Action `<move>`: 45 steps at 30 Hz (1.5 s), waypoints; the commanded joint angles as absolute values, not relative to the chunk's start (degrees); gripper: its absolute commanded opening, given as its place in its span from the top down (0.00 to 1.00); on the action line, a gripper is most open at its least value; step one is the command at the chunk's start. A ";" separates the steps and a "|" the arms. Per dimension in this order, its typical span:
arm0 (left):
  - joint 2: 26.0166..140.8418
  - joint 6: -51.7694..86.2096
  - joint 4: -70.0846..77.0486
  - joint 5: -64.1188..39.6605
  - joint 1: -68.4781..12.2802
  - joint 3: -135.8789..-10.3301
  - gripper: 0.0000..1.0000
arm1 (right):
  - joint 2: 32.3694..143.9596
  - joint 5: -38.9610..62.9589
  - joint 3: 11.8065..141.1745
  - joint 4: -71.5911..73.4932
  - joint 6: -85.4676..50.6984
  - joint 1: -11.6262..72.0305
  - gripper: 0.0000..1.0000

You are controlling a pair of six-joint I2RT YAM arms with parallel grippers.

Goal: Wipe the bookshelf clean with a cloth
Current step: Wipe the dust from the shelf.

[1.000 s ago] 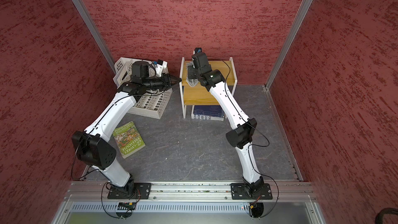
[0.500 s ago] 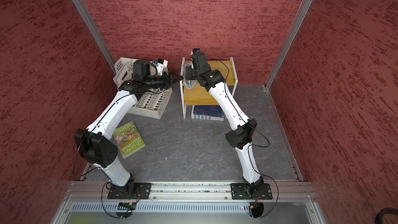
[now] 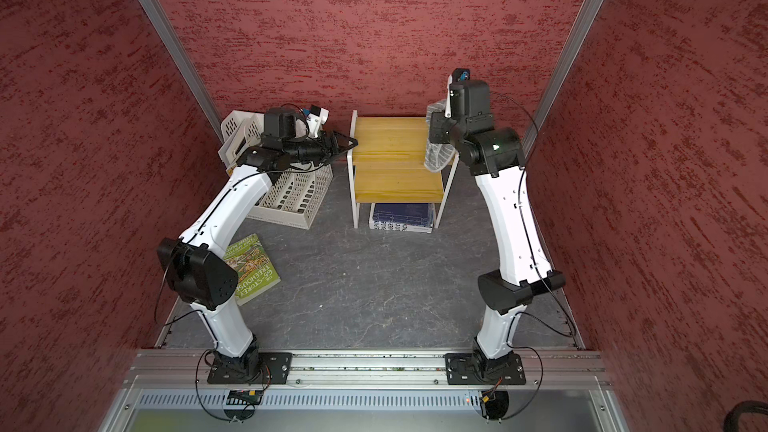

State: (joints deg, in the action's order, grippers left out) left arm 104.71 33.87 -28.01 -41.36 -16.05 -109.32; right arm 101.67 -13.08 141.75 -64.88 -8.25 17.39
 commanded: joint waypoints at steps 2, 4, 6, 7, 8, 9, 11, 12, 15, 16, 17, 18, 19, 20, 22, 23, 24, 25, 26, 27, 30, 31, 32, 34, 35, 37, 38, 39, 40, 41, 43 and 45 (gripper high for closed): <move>106.20 32.70 -29.57 -41.40 -16.83 -111.33 0.45 | 98.08 -17.26 133.69 -68.56 -7.20 13.00 0.97; 106.58 32.70 -29.73 -41.41 -16.82 -111.44 0.47 | 97.25 -16.21 131.27 -68.21 -8.09 12.17 0.98; 106.76 32.67 -29.95 -41.31 -16.87 -111.43 0.49 | 97.43 -15.49 129.34 -68.08 -8.69 11.91 0.98; 106.85 32.54 -30.13 -41.31 -16.85 -111.48 0.49 | 97.60 -14.62 128.66 -67.86 -9.11 11.72 0.98; 106.87 32.38 -30.34 -41.31 -16.87 -111.50 0.49 | 97.76 -13.85 127.63 -67.25 -9.50 11.40 0.98; 106.87 32.17 -30.61 -41.23 -16.87 -111.46 0.49 | 97.85 -13.06 126.51 -66.38 -9.95 11.10 0.98; 106.89 31.86 -31.03 -41.18 -16.80 -111.42 0.50 | 98.35 -11.55 125.07 -64.26 -10.79 10.57 0.98; 107.02 31.71 -31.24 -41.17 -16.85 -111.43 0.50 | 98.89 -10.82 125.15 -63.47 -11.12 10.32 0.98; 107.05 31.50 -31.72 -41.13 -16.78 -111.39 0.50 | 101.81 -8.83 127.52 -62.14 -11.68 10.04 0.98; 107.05 31.48 -31.73 -41.13 -16.76 -111.44 0.50 | 102.76 -8.46 128.45 -61.95 -11.69 10.02 0.98; 107.01 31.49 -31.77 -41.13 -16.78 -111.42 0.50 | 103.82 -8.33 129.45 -61.72 -11.69 9.99 0.98; 107.02 31.51 -31.73 -41.15 -16.73 -111.44 0.50 | 104.93 -8.12 130.46 -61.39 -11.48 9.96 0.98; 107.05 31.47 -31.81 -41.19 -16.74 -111.44 0.50 | 105.89 -8.09 131.26 -60.98 -11.39 9.95 0.98; 107.05 31.47 -31.84 -41.22 -16.78 -111.45 0.50 | 106.81 -8.12 132.18 -60.65 -11.33 9.87 0.98; 107.04 31.57 -31.72 -41.21 -16.74 -111.45 0.50 | 109.37 -7.92 134.33 -59.59 -10.89 9.81 0.98; 107.01 31.66 -31.69 -41.22 -16.85 -111.45 0.50 | 110.38 -7.72 135.26 -58.88 -10.63 9.81 0.97; 107.05 31.72 -31.65 -41.23 -16.87 -111.45 0.50 | 111.24 -7.44 136.04 -57.79 -10.21 9.74 0.97; 107.09 31.80 -31.52 -41.22 -16.86 -111.45 0.50 | 112.30 -7.19 136.97 -56.87 -9.98 9.73 0.97; 107.13 31.81 -31.54 -41.18 -16.86 -111.49 0.51 | 113.41 -7.01 138.10 -56.37 -9.87 9.60 0.97; 107.14 31.83 -31.51 -41.16 -16.87 -111.53 0.51 | 114.71 -6.72 139.63 -55.83 -9.69 9.52 0.97; 107.03 31.77 -31.85 -41.10 -16.96 -111.41 0.51 | 118.19 -5.95 143.76 -54.20 -8.94 9.51 0.97; 106.98 31.75 -31.96 -41.01 -16.93 -111.37 0.51 | 119.16 -5.60 144.62 -53.49 -8.68 9.43 0.97; 106.92 31.73 -32.05 -40.92 -16.96 -111.32 0.51 | 120.07 -5.56 145.54 -52.78 -8.48 9.42 0.96; 106.72 31.77 -32.16 -40.81 -16.96 -111.10 0.51 | 121.52 -5.17 146.78 -51.43 -8.21 9.44 0.95; 106.61 31.73 -32.17 -40.73 -16.98 -111.01 0.51 | 122.14 -5.04 147.13 -50.75 -8.16 9.41 0.95; 106.41 31.73 -32.22 -40.56 -17.05 -110.85 0.51 | 123.29 -4.79 147.80 -49.39 -8.02 9.37 0.94; 106.34 31.72 -32.22 -40.53 -17.05 -110.83 0.51 | 123.81 -4.77 148.01 -48.75 -7.92 9.40 0.94; 106.30 31.77 -32.23 -40.44 -17.03 -110.83 0.51 | 124.43 -4.69 148.37 -48.15 -7.87 9.40 0.94; 106.22 31.78 -32.25 -40.43 -17.11 -110.79 0.51 | 124.90 -4.71 148.76 -47.74 -7.89 9.25 0.94; 106.21 31.73 -32.26 -40.48 -17.12 -110.82 0.51 | 125.49 -4.82 148.99 -47.22 -7.79 9.23 0.94; 106.06 31.64 -32.26 -40.52 -17.09 -110.63 0.51 | 126.28 -4.59 149.61 -46.28 -7.65 9.24 0.94; 105.72 31.76 -31.73 -40.56 -17.06 -110.02 0.51 | 126.91 -4.48 149.70 -45.46 -7.46 9.23 0.94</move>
